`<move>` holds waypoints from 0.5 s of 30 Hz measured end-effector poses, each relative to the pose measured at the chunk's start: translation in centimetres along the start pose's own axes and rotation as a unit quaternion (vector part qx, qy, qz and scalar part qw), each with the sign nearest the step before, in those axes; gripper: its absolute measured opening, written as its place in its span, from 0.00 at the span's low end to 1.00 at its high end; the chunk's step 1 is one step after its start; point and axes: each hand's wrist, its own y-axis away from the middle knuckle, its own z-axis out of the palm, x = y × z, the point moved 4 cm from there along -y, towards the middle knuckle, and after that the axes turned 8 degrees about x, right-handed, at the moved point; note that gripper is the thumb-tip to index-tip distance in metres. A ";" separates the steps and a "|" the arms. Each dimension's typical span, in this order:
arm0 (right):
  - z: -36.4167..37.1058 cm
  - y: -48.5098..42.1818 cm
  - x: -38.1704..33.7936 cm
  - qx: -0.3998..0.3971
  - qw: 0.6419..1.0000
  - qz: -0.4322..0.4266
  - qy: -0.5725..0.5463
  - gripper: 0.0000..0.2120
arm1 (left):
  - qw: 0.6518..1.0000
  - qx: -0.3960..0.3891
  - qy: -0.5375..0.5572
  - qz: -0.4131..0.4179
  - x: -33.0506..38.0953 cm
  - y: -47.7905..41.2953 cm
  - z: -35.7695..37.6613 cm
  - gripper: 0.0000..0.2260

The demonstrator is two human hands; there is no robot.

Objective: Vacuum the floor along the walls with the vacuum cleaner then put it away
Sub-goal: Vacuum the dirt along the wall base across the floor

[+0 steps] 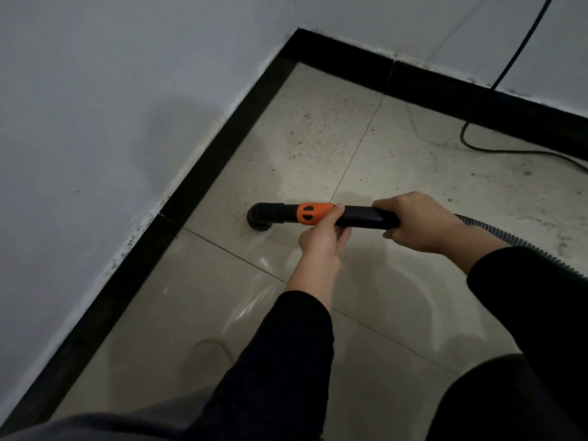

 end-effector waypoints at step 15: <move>0.4 -1.2 -1.9 -0.019 0.999 -0.029 -0.006 0.10 | 0.999 0.031 0.026 -0.002 1.1 0.2 -2.0 0.11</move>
